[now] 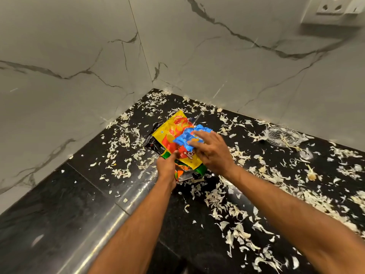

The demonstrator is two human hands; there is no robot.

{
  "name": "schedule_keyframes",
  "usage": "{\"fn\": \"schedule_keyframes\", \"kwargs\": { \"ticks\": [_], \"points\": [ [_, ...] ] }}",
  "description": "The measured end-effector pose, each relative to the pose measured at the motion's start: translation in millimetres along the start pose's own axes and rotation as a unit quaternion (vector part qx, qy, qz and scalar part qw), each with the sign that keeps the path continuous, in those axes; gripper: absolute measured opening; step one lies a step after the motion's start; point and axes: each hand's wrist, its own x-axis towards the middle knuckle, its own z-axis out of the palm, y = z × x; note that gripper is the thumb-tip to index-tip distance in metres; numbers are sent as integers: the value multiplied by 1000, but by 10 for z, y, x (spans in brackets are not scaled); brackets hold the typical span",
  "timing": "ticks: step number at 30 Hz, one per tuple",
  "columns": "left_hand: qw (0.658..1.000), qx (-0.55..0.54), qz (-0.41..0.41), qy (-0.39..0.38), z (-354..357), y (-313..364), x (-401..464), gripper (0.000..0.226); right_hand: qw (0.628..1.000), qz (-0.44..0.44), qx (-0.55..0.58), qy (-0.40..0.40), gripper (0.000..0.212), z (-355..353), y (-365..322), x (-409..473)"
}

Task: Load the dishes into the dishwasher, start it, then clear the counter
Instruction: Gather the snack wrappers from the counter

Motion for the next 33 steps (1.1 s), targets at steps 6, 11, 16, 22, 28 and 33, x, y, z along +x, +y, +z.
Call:
{"fn": "schedule_keyframes", "kwargs": {
  "ticks": [6,11,16,22,28,33],
  "points": [
    [991,-91,-19,-93,101,62,-75,34,991,28,31,-126,33,84,-51,-110],
    [997,-20,-29,-71,217,-3,-42,57,981,18,29,-193,39,-24,118,-160],
    [998,44,-25,-27,475,-44,4,26,988,68,84,-112,41,-183,346,-274],
    [997,63,-24,-27,612,-76,70,29,944,325,-38,-31,43,-393,1086,-442],
    [997,75,-15,-27,642,-104,110,33,855,472,-156,-146,59,-572,1631,-680],
    [997,64,-11,-35,658,-127,129,28,864,481,-137,-65,36,-563,1642,-766]
  ]
}}
